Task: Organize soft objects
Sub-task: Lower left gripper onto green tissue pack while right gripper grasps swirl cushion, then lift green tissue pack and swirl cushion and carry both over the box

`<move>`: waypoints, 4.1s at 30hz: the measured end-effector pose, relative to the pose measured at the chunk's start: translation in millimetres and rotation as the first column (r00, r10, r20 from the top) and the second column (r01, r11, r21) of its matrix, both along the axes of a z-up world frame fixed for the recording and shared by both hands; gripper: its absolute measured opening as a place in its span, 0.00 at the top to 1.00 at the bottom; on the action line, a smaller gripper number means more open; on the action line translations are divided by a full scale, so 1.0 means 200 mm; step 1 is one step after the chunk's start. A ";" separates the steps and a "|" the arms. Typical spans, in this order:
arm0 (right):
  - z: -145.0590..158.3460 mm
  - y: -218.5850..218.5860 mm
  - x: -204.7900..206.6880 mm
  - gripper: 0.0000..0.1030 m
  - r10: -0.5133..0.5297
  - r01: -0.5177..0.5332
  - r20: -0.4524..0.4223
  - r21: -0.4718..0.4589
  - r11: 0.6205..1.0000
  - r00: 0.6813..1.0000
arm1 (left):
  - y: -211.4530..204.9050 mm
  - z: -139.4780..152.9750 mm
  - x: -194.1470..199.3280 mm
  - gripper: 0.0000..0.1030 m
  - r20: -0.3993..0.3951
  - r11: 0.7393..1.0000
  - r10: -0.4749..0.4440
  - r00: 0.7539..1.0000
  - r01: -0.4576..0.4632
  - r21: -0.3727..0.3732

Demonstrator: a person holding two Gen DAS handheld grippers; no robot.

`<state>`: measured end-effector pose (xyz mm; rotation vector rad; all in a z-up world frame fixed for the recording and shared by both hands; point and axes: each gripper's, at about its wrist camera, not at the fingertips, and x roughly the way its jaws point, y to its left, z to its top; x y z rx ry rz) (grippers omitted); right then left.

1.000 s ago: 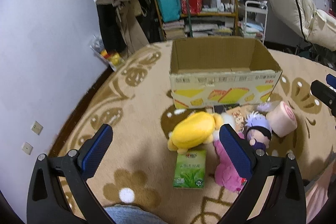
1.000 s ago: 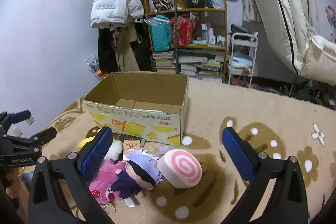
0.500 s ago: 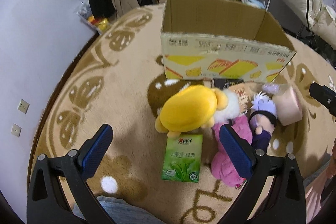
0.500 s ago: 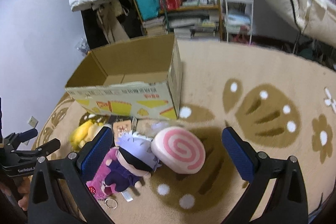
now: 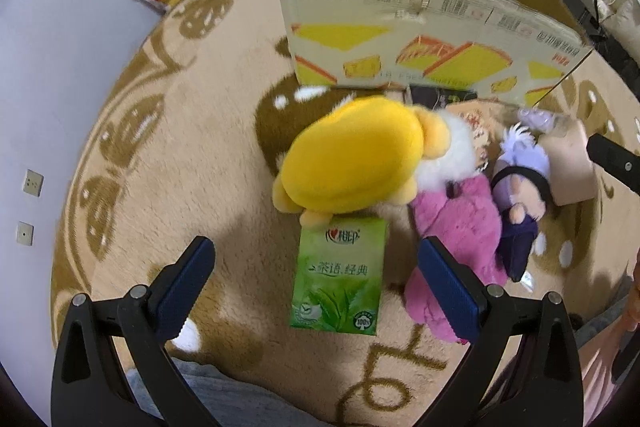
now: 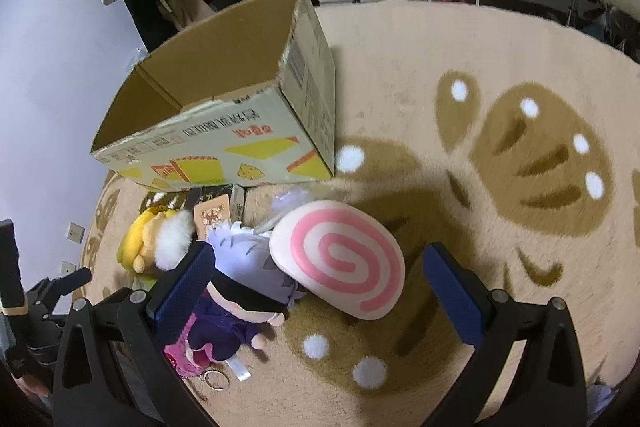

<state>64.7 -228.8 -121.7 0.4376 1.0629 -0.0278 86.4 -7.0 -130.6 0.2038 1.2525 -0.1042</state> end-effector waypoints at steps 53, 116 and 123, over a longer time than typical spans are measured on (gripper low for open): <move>0.35 0.15 -0.23 0.56 0.093 -0.070 0.355 -0.078 0.995 0.930 | 0.07 0.42 -0.25 0.47 0.459 0.991 0.088 0.884 -0.032 -0.128; 0.37 0.17 0.29 0.45 0.192 -0.038 0.508 -0.297 0.954 0.840 | -0.18 0.50 0.35 0.46 0.634 0.993 -0.044 0.772 0.105 -0.059; 0.33 0.16 0.31 0.43 0.181 -0.052 0.479 -0.270 0.961 0.859 | -0.22 0.42 0.39 0.46 0.587 0.995 -0.073 0.806 0.098 -0.011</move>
